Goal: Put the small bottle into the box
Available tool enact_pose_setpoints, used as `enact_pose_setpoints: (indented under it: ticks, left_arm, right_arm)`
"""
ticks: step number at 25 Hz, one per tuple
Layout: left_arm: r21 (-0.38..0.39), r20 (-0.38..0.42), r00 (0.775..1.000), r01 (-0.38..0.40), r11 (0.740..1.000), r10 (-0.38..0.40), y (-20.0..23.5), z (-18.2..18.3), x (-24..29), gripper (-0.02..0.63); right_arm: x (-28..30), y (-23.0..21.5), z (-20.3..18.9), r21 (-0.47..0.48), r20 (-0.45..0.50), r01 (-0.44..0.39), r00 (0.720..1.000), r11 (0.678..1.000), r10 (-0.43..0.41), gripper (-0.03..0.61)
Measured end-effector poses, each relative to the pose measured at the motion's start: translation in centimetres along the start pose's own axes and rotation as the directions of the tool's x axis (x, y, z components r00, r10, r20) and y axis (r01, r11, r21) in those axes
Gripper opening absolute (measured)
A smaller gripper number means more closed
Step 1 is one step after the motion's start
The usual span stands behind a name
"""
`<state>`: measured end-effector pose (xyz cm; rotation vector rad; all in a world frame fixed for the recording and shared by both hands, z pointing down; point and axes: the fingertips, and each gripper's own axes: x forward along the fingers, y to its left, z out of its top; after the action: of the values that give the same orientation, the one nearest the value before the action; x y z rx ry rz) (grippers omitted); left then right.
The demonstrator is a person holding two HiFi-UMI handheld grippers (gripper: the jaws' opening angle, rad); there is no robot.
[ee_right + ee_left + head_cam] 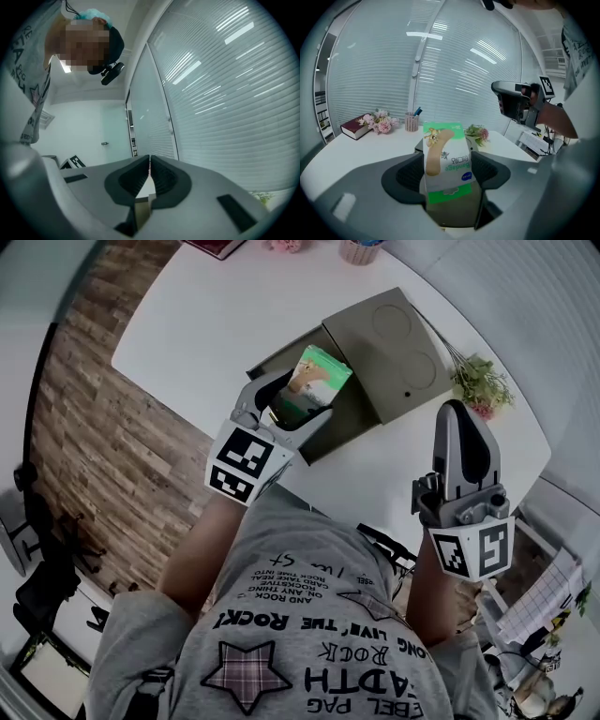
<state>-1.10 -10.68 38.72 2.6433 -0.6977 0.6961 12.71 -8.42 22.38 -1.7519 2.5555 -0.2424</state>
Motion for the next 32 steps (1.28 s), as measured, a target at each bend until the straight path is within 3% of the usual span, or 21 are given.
enact_pose_setpoints:
  ticks: [9, 17, 27, 32]
  left_arm:
    - [-0.022, -0.13, 0.992, 0.0, 1.0, -0.003, 0.3, -3.3, 2.8, 0.325]
    - [-0.001, -0.268, 0.963, 0.019, 1.0, -0.019, 0.0, -6.6, 4.7, 0.325]
    - [0.034, -0.39, 0.92, 0.043, 0.998, -0.026, -1.1, -9.4, 5.8, 0.325]
    - [0.055, -0.416, 0.909, 0.047, 0.997, -0.02, -1.2, -10.1, 6.2, 0.325]
  right_arm:
    - [0.6, 0.2, -0.5, 0.017, -0.011, -0.018, 1.0, 1.0, 0.018, 0.015]
    - [0.7, 0.0, -0.6, 0.022, -0.009, -0.013, 1.0, 1.0, 0.013, 0.015]
    - [0.5, 0.3, -0.6, 0.021, -0.019, -0.028, 0.999, 0.999, 0.029, 0.015]
    - [0.5, 0.4, -0.8, 0.023, -0.023, -0.035, 0.999, 0.999, 0.035, 0.015]
